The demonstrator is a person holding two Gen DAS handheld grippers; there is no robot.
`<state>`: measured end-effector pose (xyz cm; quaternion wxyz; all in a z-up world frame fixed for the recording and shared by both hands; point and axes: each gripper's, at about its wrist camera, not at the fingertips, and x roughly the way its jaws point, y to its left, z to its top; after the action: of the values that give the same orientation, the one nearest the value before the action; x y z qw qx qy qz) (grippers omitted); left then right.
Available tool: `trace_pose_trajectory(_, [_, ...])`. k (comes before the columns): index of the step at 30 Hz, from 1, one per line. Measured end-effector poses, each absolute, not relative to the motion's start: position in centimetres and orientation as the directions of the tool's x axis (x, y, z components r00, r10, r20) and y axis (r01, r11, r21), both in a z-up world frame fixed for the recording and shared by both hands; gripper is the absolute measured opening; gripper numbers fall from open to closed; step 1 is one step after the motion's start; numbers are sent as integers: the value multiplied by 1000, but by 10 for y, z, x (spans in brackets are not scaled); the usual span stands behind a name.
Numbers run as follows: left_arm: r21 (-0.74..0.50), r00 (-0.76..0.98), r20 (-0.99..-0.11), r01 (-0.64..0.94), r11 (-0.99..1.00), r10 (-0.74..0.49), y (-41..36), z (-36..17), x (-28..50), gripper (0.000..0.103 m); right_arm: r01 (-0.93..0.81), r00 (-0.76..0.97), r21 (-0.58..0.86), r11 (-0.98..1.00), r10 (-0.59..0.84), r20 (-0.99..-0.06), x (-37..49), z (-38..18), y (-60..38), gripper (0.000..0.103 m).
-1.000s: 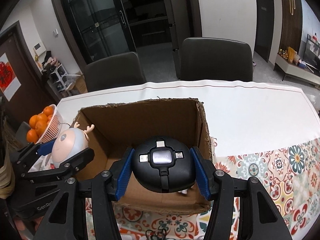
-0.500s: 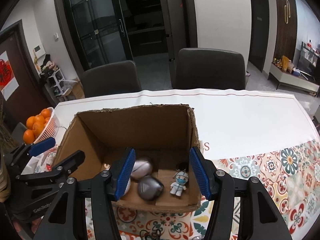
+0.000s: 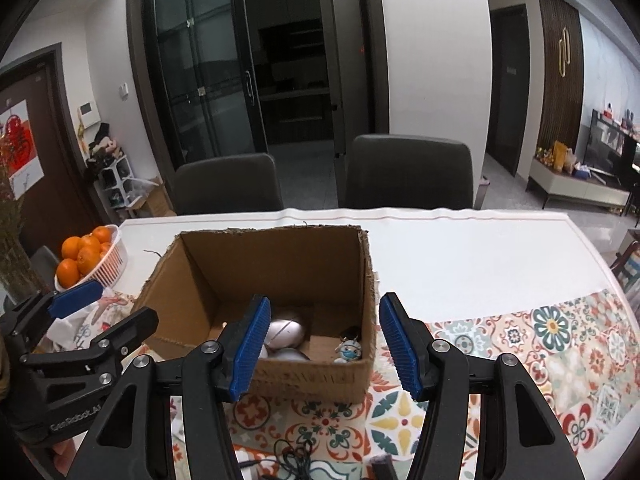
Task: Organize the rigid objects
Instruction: 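Lift both open tools out of the box toward the remaining chargers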
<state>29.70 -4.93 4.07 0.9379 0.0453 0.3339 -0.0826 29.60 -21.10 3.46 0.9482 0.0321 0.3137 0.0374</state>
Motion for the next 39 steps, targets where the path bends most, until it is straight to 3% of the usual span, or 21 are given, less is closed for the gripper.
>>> trace_pose_trajectory(14, [17,786,-589,242,970,-185,-65,33,244,80,-66,838,53,996,84,-539,237,39,-220,58])
trace_pose_trajectory(39, [-8,714,-654,324,946,-250,-95,-14,193,80,-40,827,16,999,42,-560,186,1,-246,58])
